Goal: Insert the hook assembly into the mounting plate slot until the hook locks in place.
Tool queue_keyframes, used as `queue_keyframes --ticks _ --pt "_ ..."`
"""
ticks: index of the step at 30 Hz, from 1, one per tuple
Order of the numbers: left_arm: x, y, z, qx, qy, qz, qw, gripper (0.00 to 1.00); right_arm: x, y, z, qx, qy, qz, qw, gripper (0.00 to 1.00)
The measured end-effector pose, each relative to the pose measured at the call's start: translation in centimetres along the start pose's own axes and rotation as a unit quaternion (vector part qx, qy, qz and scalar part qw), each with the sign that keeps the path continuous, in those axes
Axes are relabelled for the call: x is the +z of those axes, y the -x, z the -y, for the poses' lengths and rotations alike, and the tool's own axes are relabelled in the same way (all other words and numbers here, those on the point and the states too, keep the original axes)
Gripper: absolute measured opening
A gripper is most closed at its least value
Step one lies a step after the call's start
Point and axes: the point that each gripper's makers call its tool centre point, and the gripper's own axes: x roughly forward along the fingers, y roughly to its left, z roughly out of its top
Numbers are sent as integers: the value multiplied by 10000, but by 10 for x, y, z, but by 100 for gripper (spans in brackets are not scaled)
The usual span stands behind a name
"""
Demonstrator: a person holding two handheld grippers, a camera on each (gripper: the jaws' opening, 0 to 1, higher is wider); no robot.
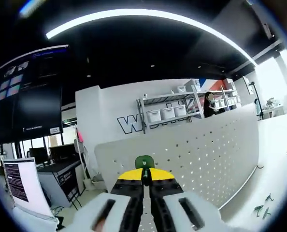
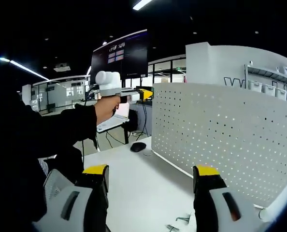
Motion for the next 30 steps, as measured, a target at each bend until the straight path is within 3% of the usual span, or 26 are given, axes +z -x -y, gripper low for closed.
queue_keyframes --ticks 6,15,30 --pt "2 -15 -7 123 60 2 9999 3 -2 -3 3 -19 -37 -19 10000 68" --pt "-6 -34 -1 198 246 -83 9995 3 -4 -2 7 -43 -69 -69 9999 68" --pt "-9 -49 2 369 134 -155 9991 3 -3 2 14 -97 -90 -56 9999 68"
